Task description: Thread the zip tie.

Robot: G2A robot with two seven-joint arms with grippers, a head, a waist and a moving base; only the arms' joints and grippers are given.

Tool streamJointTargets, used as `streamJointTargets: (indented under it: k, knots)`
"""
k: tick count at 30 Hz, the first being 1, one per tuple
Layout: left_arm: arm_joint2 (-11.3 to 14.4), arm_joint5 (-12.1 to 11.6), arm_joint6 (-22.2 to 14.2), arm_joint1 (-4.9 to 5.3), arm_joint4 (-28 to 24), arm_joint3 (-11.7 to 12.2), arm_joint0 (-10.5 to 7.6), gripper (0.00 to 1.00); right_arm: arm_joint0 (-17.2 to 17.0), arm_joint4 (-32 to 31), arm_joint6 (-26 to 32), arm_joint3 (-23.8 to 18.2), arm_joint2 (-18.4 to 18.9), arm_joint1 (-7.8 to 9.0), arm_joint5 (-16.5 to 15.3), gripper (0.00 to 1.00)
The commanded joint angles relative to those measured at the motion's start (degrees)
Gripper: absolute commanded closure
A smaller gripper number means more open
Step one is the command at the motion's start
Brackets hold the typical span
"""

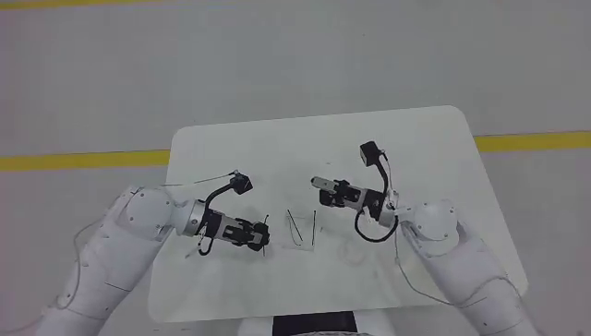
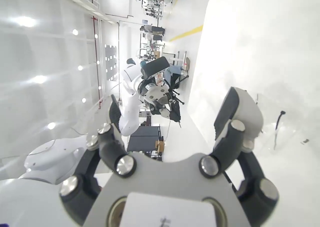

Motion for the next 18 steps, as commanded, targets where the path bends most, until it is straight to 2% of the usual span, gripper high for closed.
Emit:
streamJointTargets:
  k: [1,6,10,18]
  knots:
    - [0.0,0.0,0.0,0.00,0.0,0.0,0.00,1.00,1.5,1.3,3.7,1.1,-1.6,-0.12,0.1,0.00]
    - [0.0,0.0,0.0,0.00,0.0,0.0,0.00,1.00,7.2,3.8,11.5,4.7,-6.3,-0.79,0.7,0.00]
    - [0.0,0.0,0.0,0.00,0.0,0.0,0.00,1.00,11.5,4.4,12.8,7.6,-9.8,-1.66,-0.6,0.00]
    - [0.0,0.0,0.0,0.00,0.0,0.0,0.00,1.00,11.5,4.4,12.8,7.6,-9.8,-1.66,-0.6,0.00]
